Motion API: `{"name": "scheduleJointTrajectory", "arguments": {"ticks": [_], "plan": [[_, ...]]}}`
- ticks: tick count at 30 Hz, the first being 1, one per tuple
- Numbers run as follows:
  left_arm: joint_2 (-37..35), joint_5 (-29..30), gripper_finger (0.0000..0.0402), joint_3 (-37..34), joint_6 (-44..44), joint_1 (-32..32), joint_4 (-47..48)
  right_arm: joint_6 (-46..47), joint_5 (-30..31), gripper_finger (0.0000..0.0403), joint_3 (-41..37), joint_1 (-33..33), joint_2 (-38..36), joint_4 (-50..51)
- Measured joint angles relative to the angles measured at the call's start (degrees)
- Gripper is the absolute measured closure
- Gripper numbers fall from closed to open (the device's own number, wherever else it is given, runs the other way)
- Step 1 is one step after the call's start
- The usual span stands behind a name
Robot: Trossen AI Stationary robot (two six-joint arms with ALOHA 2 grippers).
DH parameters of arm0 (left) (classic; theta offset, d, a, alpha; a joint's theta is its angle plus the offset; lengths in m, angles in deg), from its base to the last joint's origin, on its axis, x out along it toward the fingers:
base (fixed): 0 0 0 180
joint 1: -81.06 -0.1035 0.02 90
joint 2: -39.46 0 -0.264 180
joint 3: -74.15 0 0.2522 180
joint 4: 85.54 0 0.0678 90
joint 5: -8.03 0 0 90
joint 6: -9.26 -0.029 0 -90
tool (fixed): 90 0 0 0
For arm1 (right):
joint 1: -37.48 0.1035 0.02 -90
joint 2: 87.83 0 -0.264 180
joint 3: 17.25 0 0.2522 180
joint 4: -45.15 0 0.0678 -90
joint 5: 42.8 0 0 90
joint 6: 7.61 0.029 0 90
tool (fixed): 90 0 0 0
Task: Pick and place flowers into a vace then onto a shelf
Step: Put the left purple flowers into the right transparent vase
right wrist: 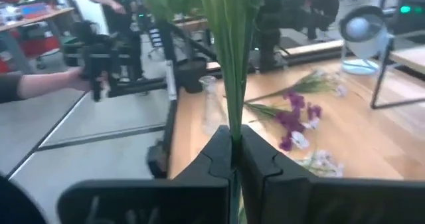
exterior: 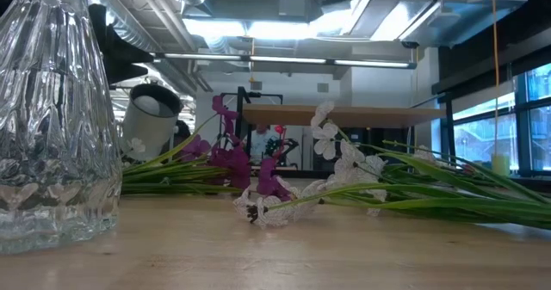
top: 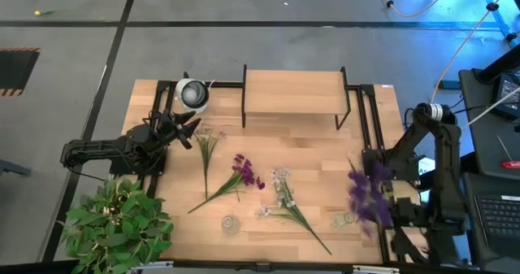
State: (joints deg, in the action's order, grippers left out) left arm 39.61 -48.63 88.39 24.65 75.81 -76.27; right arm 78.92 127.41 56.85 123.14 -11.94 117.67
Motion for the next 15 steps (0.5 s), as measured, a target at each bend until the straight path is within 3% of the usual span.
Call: {"name": "scheduleJointTrajectory", "arguments": {"ticks": [3,15], "plan": [[0.0,0.0,0.0206,0.0,0.3,0.0,0.0,1.7,3.5,0.0394,-3.8,0.6,-0.2,-3.2],[0.0,0.1,0.0206,0.0,0.4,0.0,0.0,1.5,5.6,0.0394,-12.0,0.5,-0.1,-11.1]]}}
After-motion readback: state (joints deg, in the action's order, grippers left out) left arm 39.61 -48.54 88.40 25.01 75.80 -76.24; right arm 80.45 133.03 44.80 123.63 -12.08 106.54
